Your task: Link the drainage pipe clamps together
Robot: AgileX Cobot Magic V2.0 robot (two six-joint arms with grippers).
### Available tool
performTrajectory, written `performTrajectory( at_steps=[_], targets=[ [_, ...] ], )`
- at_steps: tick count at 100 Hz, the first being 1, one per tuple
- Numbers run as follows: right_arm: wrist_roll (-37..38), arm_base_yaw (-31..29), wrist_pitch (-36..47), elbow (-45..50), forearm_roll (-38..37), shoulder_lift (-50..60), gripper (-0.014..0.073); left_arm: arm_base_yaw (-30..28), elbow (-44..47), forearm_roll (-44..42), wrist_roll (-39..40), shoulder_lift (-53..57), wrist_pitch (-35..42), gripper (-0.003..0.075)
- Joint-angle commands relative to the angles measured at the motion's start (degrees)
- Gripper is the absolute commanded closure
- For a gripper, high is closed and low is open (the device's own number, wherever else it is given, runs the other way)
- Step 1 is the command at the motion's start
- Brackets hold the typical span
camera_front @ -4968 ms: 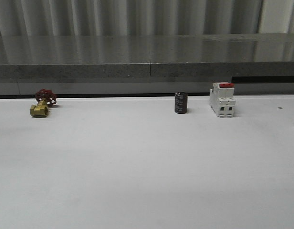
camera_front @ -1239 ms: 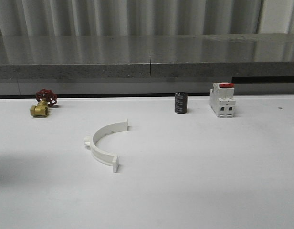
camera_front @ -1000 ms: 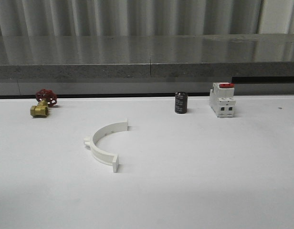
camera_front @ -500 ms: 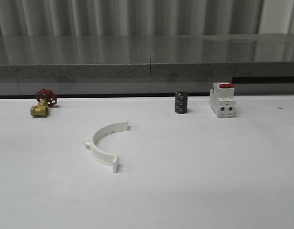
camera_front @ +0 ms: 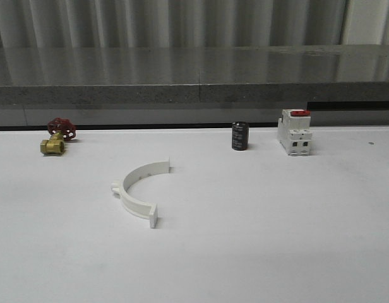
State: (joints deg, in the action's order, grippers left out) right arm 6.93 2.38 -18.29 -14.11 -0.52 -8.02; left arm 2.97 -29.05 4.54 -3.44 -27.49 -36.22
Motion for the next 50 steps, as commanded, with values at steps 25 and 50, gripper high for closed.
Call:
performTrajectory(
  at_steps=[25, 50],
  targets=[
    [-0.15, -0.34, -23.9, -25.54, -0.32, -25.89, 0.0661, -0.26, -1.4, 0.81, -0.08, -0.18, 3.66, 0.0741],
    [-0.15, -0.34, -23.91, -30.55, -0.32, -36.8, 0.0657, -0.26, -1.4, 0.81, -0.08, -0.18, 3.66, 0.0741]
  ],
)
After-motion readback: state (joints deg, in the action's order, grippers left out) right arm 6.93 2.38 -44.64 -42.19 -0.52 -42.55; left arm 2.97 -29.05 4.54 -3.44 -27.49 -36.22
